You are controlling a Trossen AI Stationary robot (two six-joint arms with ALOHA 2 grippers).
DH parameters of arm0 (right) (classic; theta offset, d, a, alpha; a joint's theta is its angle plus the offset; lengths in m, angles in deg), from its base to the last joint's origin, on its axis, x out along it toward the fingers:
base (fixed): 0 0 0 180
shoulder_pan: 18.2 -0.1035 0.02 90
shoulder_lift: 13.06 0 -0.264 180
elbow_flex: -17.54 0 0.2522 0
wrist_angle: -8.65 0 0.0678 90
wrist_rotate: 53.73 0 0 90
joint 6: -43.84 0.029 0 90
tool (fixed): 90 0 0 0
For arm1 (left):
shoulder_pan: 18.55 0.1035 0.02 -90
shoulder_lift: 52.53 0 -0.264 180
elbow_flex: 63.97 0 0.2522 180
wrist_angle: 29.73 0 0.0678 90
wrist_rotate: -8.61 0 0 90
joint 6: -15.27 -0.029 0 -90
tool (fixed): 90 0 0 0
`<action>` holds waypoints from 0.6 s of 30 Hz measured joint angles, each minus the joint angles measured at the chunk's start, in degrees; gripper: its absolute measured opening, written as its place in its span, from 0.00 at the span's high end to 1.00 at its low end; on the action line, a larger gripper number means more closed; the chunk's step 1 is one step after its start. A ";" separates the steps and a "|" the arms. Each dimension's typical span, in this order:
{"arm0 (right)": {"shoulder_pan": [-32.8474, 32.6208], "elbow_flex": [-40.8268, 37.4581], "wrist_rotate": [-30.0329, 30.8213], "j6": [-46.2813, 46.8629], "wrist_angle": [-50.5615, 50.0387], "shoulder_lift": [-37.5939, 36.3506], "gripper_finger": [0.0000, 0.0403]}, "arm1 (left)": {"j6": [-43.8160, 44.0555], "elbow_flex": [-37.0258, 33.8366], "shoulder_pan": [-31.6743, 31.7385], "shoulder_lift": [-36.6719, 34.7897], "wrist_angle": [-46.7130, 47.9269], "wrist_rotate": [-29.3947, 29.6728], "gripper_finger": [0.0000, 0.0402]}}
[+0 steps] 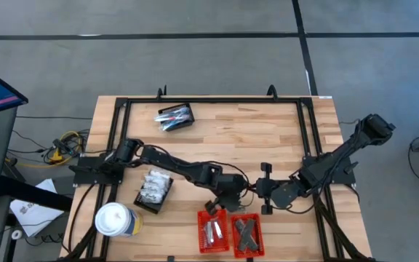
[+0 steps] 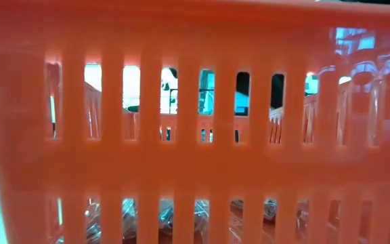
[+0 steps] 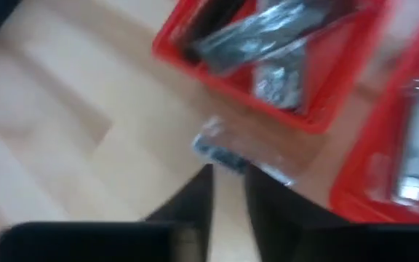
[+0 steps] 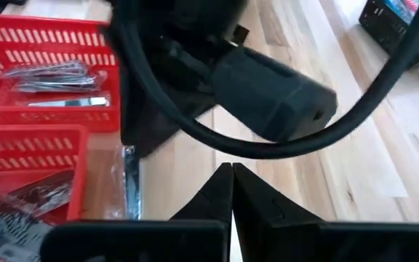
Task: Pick & Place Travel size toiletries
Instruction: Put the nail cutter into the left red bin
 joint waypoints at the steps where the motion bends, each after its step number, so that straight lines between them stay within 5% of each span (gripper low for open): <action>1: -0.34 0.00 0.00 0.00 -0.02 0.00 1.00 | -1.63 0.06 0.45 0.00 0.05 -2.18 0.87; 3: -0.98 0.00 -0.01 0.00 -0.03 0.00 1.00 | -3.65 -0.02 1.50 0.00 1.02 -7.63 0.96; 11: -2.23 0.02 0.24 -1.33 -0.71 0.00 1.00 | -16.51 -0.03 3.03 -0.11 -2.38 -19.71 1.00; 14: -2.93 0.04 3.98 -0.28 -2.76 0.00 1.00 | -16.64 0.00 3.51 0.43 -2.98 -25.27 1.00; 18: -4.87 -0.41 12.04 4.19 -5.21 -0.01 1.00 | -16.80 0.25 3.61 3.22 -4.82 -24.90 1.00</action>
